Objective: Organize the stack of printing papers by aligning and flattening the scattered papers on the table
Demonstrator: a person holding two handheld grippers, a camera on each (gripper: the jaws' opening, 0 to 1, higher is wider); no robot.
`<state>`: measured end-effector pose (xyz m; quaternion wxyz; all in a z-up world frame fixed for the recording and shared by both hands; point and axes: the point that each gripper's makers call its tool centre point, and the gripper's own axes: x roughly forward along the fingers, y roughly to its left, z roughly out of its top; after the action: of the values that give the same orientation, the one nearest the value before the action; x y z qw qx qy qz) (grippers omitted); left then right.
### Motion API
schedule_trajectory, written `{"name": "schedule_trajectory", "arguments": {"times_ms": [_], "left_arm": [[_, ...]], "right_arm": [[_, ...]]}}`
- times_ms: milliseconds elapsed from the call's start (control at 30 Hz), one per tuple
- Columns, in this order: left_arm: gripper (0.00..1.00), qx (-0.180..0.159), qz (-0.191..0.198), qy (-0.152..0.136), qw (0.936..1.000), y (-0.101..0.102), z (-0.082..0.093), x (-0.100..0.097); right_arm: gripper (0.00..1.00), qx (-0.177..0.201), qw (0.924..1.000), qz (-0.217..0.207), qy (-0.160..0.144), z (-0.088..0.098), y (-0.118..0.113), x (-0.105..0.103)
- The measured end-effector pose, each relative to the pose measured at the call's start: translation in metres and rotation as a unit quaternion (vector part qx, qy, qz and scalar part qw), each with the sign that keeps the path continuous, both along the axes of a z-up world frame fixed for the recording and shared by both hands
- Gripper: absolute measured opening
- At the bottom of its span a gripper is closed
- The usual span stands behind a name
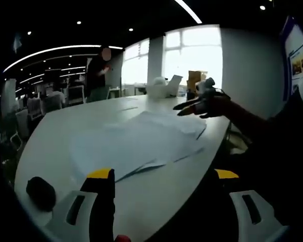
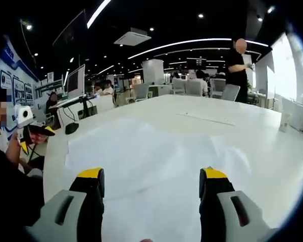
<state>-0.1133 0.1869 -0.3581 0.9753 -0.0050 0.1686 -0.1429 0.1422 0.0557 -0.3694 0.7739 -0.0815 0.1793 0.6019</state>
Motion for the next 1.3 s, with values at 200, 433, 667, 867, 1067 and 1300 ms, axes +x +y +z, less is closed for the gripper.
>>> {"name": "schedule_trajectory", "arguments": {"times_ms": [200, 433, 667, 867, 1067, 1300], "left_arm": [[0.81, -0.001, -0.002, 0.002, 1.0000, -0.003, -0.002, 0.000], [0.81, -0.001, -0.003, 0.001, 1.0000, -0.002, -0.001, 0.002], [0.81, -0.001, -0.004, 0.002, 1.0000, -0.003, -0.002, 0.001], [0.81, -0.001, -0.004, 0.003, 1.0000, -0.004, -0.003, 0.001], [0.81, 0.000, -0.005, 0.004, 1.0000, -0.005, -0.003, 0.000], [0.81, 0.001, -0.006, 0.005, 1.0000, -0.007, -0.002, 0.002]], "right_arm": [[0.72, 0.007, 1.0000, 0.000, 0.000, 0.000, 0.001, 0.004], [0.72, 0.006, 1.0000, -0.004, 0.006, -0.003, 0.000, 0.005], [0.72, 0.006, 0.9999, -0.005, 0.009, -0.004, 0.001, 0.011], [0.72, 0.006, 0.9999, -0.005, 0.009, -0.005, 0.003, 0.013], [0.72, 0.003, 0.9999, -0.006, 0.011, -0.008, 0.005, 0.016], [0.72, 0.000, 0.9999, -0.004, 0.012, -0.010, 0.009, 0.028]]}}
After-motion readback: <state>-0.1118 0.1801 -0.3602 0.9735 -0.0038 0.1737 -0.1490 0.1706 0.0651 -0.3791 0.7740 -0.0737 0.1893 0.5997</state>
